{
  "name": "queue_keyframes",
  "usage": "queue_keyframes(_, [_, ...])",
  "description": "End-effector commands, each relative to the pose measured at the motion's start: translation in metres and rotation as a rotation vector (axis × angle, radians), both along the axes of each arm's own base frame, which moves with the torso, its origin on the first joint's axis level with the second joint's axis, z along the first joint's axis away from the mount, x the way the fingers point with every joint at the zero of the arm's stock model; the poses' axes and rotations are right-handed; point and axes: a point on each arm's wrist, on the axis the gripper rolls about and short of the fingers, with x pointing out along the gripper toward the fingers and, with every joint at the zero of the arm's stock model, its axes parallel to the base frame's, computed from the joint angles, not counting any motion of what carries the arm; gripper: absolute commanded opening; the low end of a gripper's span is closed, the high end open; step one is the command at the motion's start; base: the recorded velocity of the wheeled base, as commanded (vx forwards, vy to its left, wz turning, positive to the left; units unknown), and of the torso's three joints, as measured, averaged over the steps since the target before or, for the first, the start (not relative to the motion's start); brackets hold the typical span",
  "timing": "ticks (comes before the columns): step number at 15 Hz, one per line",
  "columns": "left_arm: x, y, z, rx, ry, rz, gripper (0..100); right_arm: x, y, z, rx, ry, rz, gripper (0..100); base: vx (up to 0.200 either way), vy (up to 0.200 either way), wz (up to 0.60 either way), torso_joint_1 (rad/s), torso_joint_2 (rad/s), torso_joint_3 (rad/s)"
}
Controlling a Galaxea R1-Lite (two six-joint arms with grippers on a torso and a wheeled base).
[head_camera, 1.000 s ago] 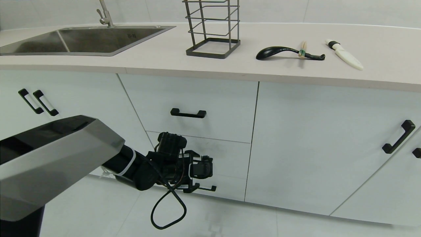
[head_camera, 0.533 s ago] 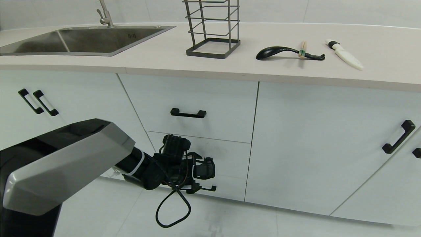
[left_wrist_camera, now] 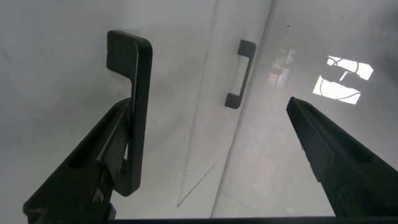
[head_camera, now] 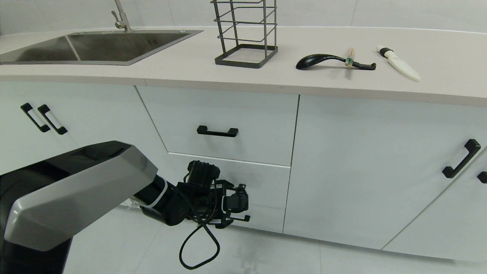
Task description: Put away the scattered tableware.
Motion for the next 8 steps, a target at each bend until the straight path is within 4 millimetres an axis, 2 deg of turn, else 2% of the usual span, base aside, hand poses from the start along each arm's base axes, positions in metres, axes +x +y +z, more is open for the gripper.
queue_keyframes(1, [-0.012,0.005,0.003,0.009,0.028,-0.005,100,0.0,0.0,0.0,0.0,0.003,0.0,0,0.0,0.0,0.0,0.0,0.0,0.0])
queue_keyframes(8, [-0.03,0.012,0.017,0.002,0.035,-0.013,100,0.0,0.0,0.0,0.0,0.002,0.0,0,0.0,0.0,0.0,0.0,0.0,0.0])
